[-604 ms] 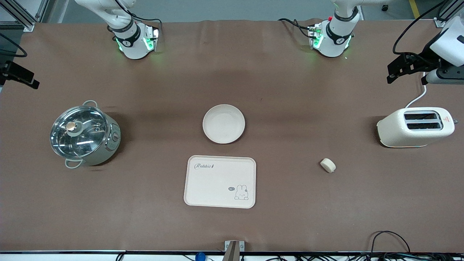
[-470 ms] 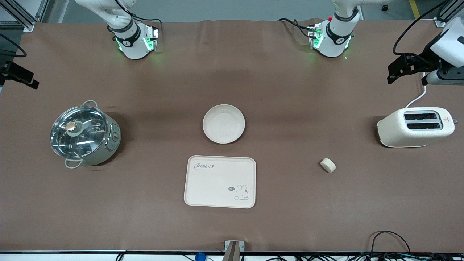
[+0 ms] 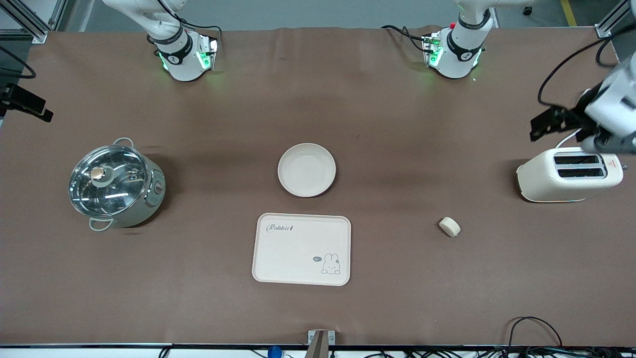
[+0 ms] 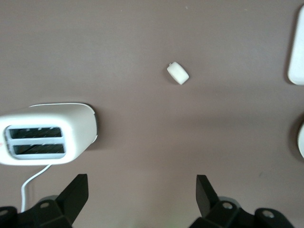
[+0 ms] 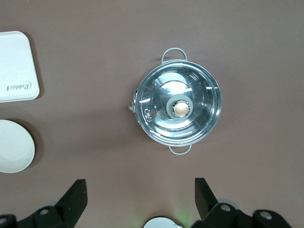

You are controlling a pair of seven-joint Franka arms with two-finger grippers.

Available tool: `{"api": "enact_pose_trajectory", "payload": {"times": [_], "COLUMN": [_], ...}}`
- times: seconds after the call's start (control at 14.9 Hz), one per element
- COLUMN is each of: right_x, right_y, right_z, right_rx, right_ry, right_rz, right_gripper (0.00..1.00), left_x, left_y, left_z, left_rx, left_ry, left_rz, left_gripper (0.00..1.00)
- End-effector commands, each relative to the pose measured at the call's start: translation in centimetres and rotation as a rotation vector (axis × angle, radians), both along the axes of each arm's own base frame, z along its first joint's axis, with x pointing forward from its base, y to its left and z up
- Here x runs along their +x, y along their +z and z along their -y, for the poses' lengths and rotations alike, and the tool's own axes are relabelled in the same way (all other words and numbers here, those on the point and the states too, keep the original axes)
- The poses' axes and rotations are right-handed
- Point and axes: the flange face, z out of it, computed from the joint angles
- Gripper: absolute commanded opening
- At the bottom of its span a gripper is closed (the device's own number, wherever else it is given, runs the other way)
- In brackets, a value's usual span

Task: Place bun in plate and plate on tray
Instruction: 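Reach the left gripper to the bun while the right gripper approaches the plate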

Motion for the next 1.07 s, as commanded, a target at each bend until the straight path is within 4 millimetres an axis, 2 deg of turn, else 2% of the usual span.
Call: {"api": "enact_pose_trajectory", "payload": {"times": [0.0, 0.13, 0.27, 0.4, 0.67, 0.81, 1.01], "right_x": [-0.8, -0.9, -0.4, -0.1, -1.2, -2.0, -3.6], "right_y": [-2.3, -5.4, -9.6, -14.2, -22.9, -26.1, -28.7], "right_z": [-0.5, -1.5, -2.9, -5.8, -9.6, -12.9, -20.6], "right_rx": [0.003, 0.035, 0.088, 0.118, 0.209, 0.225, 0.2], "right_ry": [0.015, 0.03, 0.036, 0.059, 0.055, 0.059, 0.026], "right_rz": [-0.068, -0.106, -0.124, -0.13, -0.127, -0.1, -0.075], "right_gripper": [1.0, 1.0, 1.0, 1.0, 1.0, 1.0, 1.0], "left_x": [4.9, 7.4, 9.1, 10.4, 11.6, 11.7, 11.1], "left_y": [-5.7, -10.7, -15.6, -20.5, -27.8, -30.3, -33.7], "left_z": [0.6, 0.6, 0.7, 1.1, 2.4, 2.8, 4.4], "left_rx": [0.017, 0.021, 0.016, -0.002, -0.017, -0.046, -0.078], "left_ry": [0.066, 0.101, 0.147, 0.186, 0.394, 0.497, 0.602], "left_rz": [0.016, 0.031, 0.02, 0.006, -0.011, -0.029, -0.059], "left_gripper": [1.0, 1.0, 1.0, 1.0, 1.0, 1.0, 1.0]}}
